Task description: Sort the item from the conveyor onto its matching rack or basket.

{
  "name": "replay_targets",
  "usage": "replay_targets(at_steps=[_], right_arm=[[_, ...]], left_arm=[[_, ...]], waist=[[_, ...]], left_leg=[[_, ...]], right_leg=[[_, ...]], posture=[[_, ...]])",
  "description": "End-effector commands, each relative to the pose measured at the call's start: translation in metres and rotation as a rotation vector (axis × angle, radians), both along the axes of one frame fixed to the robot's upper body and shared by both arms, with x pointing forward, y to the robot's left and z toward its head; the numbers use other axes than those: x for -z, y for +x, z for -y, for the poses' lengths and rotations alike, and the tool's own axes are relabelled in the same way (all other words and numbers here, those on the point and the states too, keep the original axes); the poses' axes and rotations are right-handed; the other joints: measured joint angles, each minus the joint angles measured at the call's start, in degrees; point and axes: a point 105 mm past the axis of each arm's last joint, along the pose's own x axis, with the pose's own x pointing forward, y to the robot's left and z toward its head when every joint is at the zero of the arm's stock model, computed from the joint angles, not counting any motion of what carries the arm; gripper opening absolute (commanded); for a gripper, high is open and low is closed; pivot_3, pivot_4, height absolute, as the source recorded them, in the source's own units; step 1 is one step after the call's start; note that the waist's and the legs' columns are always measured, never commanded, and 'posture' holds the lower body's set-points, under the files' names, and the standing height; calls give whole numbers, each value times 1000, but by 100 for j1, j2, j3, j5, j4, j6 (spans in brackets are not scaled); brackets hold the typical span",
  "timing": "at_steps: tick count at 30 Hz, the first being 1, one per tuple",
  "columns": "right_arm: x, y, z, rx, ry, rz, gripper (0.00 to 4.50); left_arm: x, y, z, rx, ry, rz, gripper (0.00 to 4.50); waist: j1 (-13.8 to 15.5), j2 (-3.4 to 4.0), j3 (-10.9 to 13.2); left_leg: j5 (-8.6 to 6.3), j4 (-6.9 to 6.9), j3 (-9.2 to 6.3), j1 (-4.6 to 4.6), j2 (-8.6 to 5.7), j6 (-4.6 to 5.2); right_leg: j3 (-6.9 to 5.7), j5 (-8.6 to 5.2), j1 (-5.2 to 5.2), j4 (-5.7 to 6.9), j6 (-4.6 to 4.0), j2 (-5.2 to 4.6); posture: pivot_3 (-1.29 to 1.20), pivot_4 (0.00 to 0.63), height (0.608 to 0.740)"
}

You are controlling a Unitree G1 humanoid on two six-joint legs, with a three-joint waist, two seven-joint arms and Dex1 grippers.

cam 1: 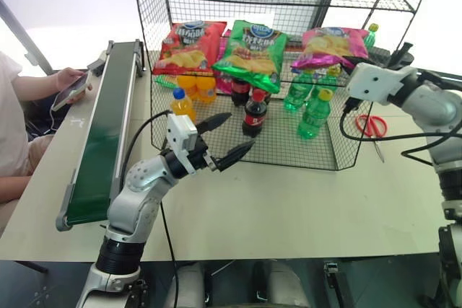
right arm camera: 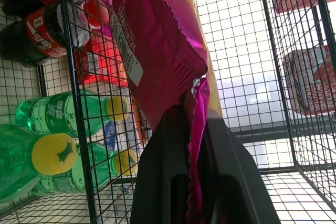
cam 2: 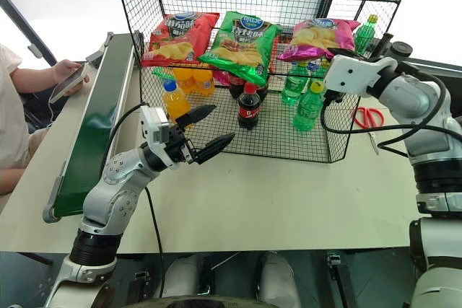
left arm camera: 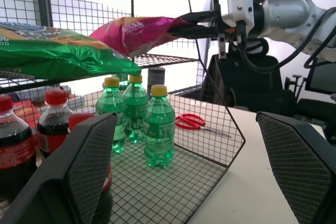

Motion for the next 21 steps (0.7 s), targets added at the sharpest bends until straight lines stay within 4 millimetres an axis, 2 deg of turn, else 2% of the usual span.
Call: replay_targets(at_steps=[1, 4, 7, 8, 10, 17, 21], right_arm=[[-17, -2, 10, -4, 49, 28, 1173], [-14, -3, 15, -7, 66, -2, 2691], [-17, -11, 16, -50, 168, -68, 4208], [-17, -17, 13, -87, 180, -100, 4422], [-14, -30, 3, -181, 181, -162, 4422], [-18, -60, -13, -333, 454, -300, 4422], [-30, -82, -24, -447, 665, -327, 4422]], left_arm=[[-6, -4, 2, 6, -9, 34, 4500], [-6, -4, 4, 5, -13, 32, 4500], [-8, -3, 5, -1, -19, 34, 4500], [-8, -3, 5, -3, -19, 35, 4500], [-6, -3, 4, -6, -16, 33, 4500], [2, -7, 5, -3, 17, 26, 4500], [5, -1, -15, -51, 75, 26, 4500]], waist=[[1, 0, 0], [1, 0, 0], [3, 0, 0], [9, 0, 0], [17, 0, 0], [16, 1, 0], [18, 2, -1]], left_leg=[[0, 1, 0, 0, 0, 0], [0, 1, -1, 0, 0, 0], [0, 1, -1, 0, 1, 0], [0, 1, -2, 1, 1, 0], [0, 1, -4, 1, 2, 1], [-11, 1, -7, 3, 3, 19], [-25, 2, -11, 4, 6, 43]], right_leg=[[0, 0, 0, 0, 0, 0], [0, 0, 1, -1, 0, 0], [0, 0, 2, 0, 0, 0], [0, 0, 3, 0, 0, 0], [-1, 0, 5, -2, 0, 0], [-3, 1, 7, 0, -1, -2], [-5, 3, 7, 1, -5, -1]], posture=[[0, 150, 740], [0, 150, 740], [0, 150, 740], [0, 150, 740], [0, 150, 740], [0, 150, 740], [0, 150, 740]])
